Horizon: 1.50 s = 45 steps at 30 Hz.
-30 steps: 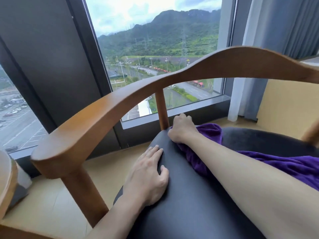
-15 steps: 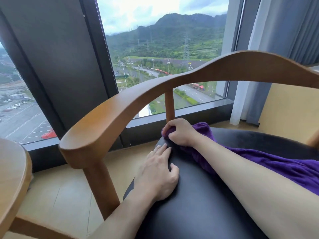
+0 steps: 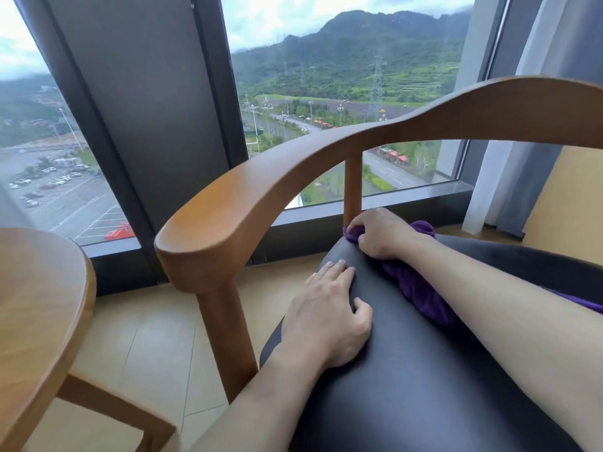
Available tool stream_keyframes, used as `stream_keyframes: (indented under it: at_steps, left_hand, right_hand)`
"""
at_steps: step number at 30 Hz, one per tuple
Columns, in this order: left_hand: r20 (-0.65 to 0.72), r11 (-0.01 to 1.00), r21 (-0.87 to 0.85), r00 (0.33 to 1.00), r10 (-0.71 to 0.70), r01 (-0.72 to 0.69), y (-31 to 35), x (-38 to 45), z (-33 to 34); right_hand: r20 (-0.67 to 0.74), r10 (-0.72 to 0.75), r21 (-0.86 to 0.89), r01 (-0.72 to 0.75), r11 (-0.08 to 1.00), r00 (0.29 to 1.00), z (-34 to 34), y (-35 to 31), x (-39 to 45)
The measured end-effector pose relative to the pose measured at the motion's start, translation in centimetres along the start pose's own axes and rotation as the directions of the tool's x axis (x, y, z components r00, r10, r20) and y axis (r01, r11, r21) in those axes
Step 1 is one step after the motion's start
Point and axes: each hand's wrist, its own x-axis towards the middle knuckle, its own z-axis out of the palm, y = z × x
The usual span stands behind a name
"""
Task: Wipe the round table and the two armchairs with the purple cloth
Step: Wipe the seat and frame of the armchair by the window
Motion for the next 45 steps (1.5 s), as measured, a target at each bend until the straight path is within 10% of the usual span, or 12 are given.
stream_keyframes:
  at_steps: [7, 23, 30, 36, 45]
  left_hand:
    - [-0.064, 0.999, 0.011, 0.997, -0.037, 0.037, -0.2, -0.2, 0.2]
    - [-0.044, 0.957, 0.21, 0.98, -0.195, 0.2, 1.9, -1.6, -0.7]
    - [-0.087, 0.958, 0.126, 0.965, -0.246, 0.256, 3.1, -4.0, 0.4]
    - [-0.115, 0.96, 0.094, 0.961, -0.252, 0.263, 2.7, -3.7, 0.5]
    - [-0.155, 0.958, 0.057, 0.95, -0.27, 0.281, 2.9, -4.0, 0.5]
  right_hand:
    - [-0.224, 0.155, 0.126, -0.129, 0.984, 0.962, 1.3, 0.4, 0.3]
    - [0.127, -0.007, 0.339, -0.037, 0.94, 0.992, -3.4, -0.4, -8.0]
    - [-0.178, 0.315, 0.464, -0.203, 0.862, 0.932, -2.6, 3.1, -6.9]
    - [0.014, 0.061, 0.087, -0.062, 0.994, 0.998, -1.3, 0.0, -7.1]
    - [0.199, -0.171, 0.471, 0.059, 0.88, 0.965, -3.2, -0.8, -11.0]
